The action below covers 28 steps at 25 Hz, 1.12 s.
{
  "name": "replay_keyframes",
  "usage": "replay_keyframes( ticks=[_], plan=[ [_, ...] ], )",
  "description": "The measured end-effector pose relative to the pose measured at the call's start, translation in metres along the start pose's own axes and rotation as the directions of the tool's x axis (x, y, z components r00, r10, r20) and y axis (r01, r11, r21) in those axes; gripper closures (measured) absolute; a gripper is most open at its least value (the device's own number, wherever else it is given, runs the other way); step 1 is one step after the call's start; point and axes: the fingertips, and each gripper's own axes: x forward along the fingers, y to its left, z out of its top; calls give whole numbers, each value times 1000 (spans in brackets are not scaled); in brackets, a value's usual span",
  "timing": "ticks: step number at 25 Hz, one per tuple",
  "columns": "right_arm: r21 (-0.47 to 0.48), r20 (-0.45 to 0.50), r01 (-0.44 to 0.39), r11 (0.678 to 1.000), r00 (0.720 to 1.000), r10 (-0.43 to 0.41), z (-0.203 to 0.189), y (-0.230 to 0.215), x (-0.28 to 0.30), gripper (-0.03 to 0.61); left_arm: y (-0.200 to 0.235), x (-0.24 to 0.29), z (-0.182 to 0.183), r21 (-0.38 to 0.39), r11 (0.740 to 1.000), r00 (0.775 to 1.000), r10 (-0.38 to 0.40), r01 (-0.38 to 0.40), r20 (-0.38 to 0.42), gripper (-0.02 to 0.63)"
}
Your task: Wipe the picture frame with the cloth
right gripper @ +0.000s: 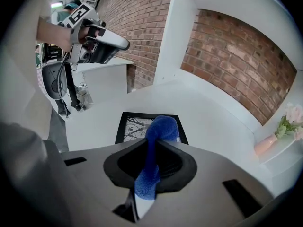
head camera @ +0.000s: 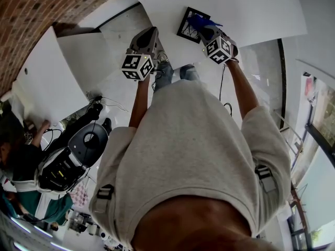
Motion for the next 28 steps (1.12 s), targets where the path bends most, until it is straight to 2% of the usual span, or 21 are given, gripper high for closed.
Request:
replay_keyframes(
  ticks=[17, 28],
  plan=[
    [57, 44, -29, 998, 999, 26, 5, 52, -16, 517, -11, -4, -2, 11, 1000, 1000, -20, 20, 7, 597],
    [36, 73, -67, 997, 995, 65, 12, 87, -30, 517, -23, -4, -2, 21, 999, 999, -40, 40, 8, 597]
  ],
)
